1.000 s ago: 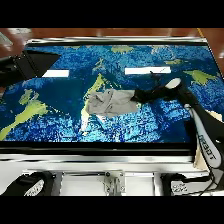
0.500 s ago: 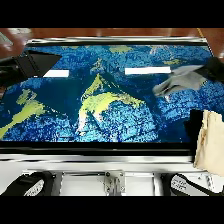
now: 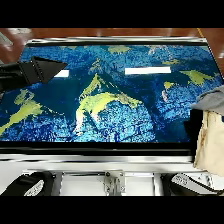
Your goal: Fold the shirts.
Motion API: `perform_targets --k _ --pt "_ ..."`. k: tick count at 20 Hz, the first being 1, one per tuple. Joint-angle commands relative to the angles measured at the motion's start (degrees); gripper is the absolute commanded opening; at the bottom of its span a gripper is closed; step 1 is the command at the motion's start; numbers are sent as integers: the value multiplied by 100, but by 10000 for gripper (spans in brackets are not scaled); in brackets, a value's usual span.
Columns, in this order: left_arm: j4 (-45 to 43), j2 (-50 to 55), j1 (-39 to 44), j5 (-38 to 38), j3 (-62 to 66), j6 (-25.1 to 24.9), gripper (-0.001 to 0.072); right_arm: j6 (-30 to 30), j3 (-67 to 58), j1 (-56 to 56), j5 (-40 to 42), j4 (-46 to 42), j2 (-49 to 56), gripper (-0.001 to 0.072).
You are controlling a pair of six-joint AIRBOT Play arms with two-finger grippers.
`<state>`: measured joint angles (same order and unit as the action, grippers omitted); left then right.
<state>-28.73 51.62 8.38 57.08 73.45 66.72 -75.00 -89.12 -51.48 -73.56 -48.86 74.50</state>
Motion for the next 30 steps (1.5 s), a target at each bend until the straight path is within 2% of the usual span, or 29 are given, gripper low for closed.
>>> perform_targets --k 1,4,6,8,12,16,18,23,26,30 --pt "-2 4 125 44 0 111 41 389 -9 -144 376 1180 140 62" --pt "-2 4 127 26 0 107 41 422 -175 -181 129 896 133 63" --pt "-7 11 127 -149 0 107 41 -68 -376 -313 -55 540 133 62" --pt "-7 9 127 -339 0 105 41 -286 -485 -409 -595 127 131 62" --pt "-7 9 127 -457 2 85 41 -446 -483 -411 -2065 -1550 109 63" --pt "-9 9 122 -457 2 -83 41 -542 -367 -415 -3038 -3047 61 63" --pt "-7 9 122 -457 2 -111 41 -667 -155 -494 -3134 -3414 61 63" --pt "-4 2 122 -446 2 -107 41 -662 999 -549 -3005 -3713 61 63" --pt "-4 4 122 -452 2 -107 41 -697 1707 -549 -2820 -4433 63 64" --pt "-4 9 122 -459 2 -107 42 -1058 2181 -551 -2573 -5672 63 91"
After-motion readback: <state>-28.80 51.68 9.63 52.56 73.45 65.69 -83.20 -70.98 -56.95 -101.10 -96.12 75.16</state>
